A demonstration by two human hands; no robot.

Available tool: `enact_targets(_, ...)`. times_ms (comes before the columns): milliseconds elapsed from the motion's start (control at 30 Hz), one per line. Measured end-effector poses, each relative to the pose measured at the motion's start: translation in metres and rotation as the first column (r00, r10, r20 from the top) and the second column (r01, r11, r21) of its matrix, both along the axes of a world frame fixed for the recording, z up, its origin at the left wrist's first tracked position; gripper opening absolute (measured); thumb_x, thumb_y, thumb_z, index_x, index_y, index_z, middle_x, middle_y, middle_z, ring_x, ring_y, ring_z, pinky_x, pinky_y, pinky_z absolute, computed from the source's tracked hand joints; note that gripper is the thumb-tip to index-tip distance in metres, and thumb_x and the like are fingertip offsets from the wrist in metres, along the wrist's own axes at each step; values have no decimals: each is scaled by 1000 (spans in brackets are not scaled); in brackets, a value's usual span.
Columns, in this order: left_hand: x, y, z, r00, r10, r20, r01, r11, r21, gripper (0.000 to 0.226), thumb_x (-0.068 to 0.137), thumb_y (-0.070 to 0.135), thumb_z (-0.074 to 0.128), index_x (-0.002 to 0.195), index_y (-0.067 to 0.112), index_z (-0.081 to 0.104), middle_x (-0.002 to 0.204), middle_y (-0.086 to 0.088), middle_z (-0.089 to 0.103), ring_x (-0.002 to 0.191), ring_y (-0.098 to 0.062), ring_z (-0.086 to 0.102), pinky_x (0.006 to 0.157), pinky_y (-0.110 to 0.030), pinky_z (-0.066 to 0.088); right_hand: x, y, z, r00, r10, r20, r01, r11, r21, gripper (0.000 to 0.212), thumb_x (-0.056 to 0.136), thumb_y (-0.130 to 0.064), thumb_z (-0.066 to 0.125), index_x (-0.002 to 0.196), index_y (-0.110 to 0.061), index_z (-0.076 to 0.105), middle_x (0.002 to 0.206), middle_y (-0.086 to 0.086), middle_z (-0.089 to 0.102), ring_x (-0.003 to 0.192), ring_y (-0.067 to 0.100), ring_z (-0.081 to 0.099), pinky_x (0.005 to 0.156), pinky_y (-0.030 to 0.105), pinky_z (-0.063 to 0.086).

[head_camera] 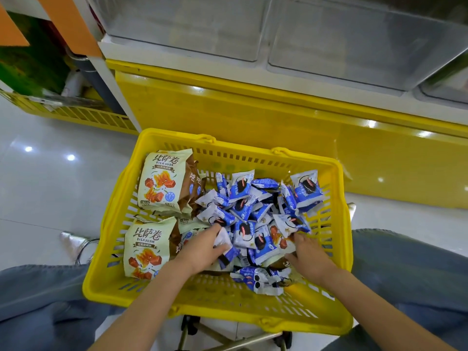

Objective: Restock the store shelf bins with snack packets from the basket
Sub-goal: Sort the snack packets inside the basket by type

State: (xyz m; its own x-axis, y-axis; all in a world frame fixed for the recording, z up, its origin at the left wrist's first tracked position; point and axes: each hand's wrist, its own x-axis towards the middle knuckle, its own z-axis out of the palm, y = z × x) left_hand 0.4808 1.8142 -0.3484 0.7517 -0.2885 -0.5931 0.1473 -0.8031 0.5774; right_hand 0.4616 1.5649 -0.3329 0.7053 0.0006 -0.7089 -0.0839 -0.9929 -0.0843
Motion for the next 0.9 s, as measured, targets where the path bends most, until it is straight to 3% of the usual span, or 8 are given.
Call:
enact_targets(100, 12, -3, 14, 987, 149, 54, -136, 972, -192, 26, 93, 34, 52, 104, 12, 44, 86, -8, 54, 80, -18, 53, 67, -31, 41, 6, 4, 2, 976, -220, -3, 218, 969, 114, 59, 94, -36, 52, 137, -1, 32, 138, 14, 44, 124, 27, 45, 97, 30, 38)
enact_targets(200, 31, -18, 27, 947, 315, 60, -272, 888, -371, 17, 92, 33, 53, 90, 19, 45, 77, -4, 56, 65, -8, 54, 59, -20, 43, 13, 10, 0, 900, -432, -53, 434, 886, 163, 43, 91, -40, 57, 108, -1, 57, 85, 9, 57, 77, 19, 55, 66, 30, 41)
enact_targets(300, 51, -34, 32, 905, 421, 51, -362, 829, -426, 31, 94, 29, 51, 117, 9, 44, 104, -8, 62, 89, -16, 61, 80, -31, 50, 11, 12, -2, 844, -519, -135, 535, 830, 157, 39, 89, -42, 59, 67, -10, 56, 62, 6, 51, 56, 12, 49, 60, 32, 39)
enact_targets(433, 62, -47, 27, 959, 247, 138, -218, 956, -196, 54, 97, 14, 44, 144, 4, 18, 146, -15, 30, 134, -26, 32, 107, -36, 30, 5, 16, -5, 761, -634, -136, 639, 697, 326, 22, 87, -29, 66, 94, -10, 58, 85, 3, 63, 76, 15, 61, 63, 26, 49)
enact_targets(533, 58, -46, 28, 921, 226, 317, -212, 974, -80, 65, 95, 9, 47, 148, 9, 8, 149, -11, 21, 138, -24, 22, 111, -37, 28, 2, 17, 3, 820, -571, -41, 544, 756, 364, 18, 87, -24, 66, 87, -19, 49, 80, -6, 60, 69, 6, 58, 49, 9, 40)
enact_targets(633, 42, -42, 34, 874, 203, 441, -168, 979, -118, 51, 94, 11, 49, 141, 13, 29, 139, -6, 33, 126, -20, 38, 101, -34, 40, 3, 12, 26, 911, -403, 88, 357, 877, 321, 18, 88, -27, 64, 97, -17, 52, 90, -2, 62, 75, 11, 58, 59, 18, 45)
enact_targets(767, 9, -40, 40, 978, 33, 206, 20, 967, -252, 60, 88, 31, 60, 139, 29, 29, 143, 6, 29, 125, -7, 37, 102, -23, 30, 10, -1, 68, 970, -27, 240, -25, 978, 209, 24, 90, -32, 60, 105, -16, 50, 102, -2, 53, 91, 19, 56, 72, 28, 40)
enact_targets(900, -18, -46, 51, 999, -41, -19, 29, 910, -414, 92, 68, 42, 79, 139, 39, 21, 140, 13, 36, 125, -5, 40, 105, -33, 39, 20, -9, 108, 976, 56, 209, -149, 873, 464, 17, 90, -25, 61, 99, -13, 53, 101, 2, 59, 91, 22, 58, 80, 33, 45)
